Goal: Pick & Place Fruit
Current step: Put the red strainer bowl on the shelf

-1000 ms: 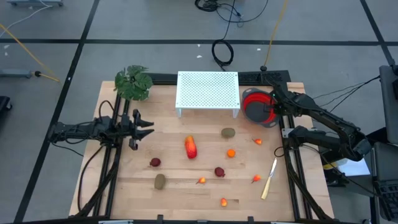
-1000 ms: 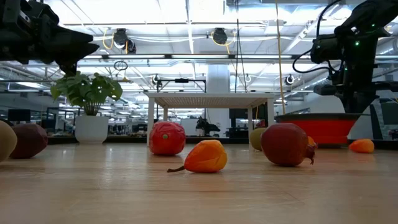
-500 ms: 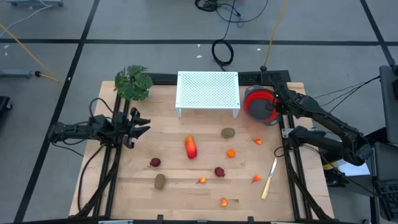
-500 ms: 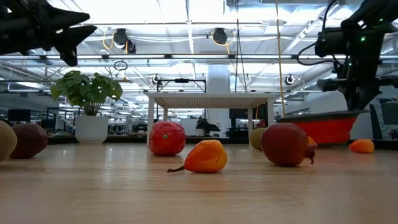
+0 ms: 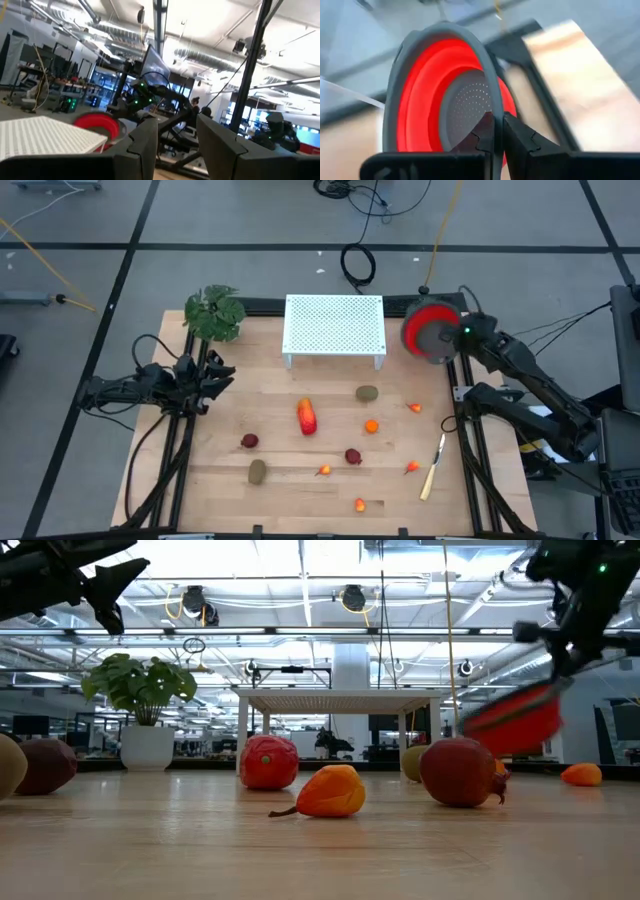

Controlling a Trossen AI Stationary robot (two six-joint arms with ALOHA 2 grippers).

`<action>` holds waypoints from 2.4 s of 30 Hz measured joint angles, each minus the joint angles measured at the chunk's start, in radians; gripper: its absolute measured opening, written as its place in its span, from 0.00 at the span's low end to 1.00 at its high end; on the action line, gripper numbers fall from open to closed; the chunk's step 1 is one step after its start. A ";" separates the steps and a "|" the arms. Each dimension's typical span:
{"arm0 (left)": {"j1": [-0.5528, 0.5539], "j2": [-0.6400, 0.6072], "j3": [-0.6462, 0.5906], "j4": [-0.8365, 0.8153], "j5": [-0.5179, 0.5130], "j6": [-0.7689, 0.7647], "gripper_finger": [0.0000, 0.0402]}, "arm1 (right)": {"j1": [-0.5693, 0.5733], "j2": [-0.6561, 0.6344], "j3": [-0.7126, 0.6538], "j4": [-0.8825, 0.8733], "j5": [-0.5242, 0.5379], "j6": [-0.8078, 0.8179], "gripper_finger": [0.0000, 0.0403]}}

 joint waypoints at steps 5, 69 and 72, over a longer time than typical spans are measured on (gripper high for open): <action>0.000 0.000 0.000 -0.002 -0.036 -0.002 0.34 | 0.000 -0.029 0.041 0.109 -0.027 -0.037 0.03; 0.000 0.000 0.000 -0.014 -0.184 -0.100 0.34 | 0.217 0.868 0.671 0.521 -0.886 -0.082 0.03; 0.000 0.000 0.000 -0.023 -0.184 -0.102 0.34 | 0.217 0.916 0.703 0.519 -0.854 -0.091 0.03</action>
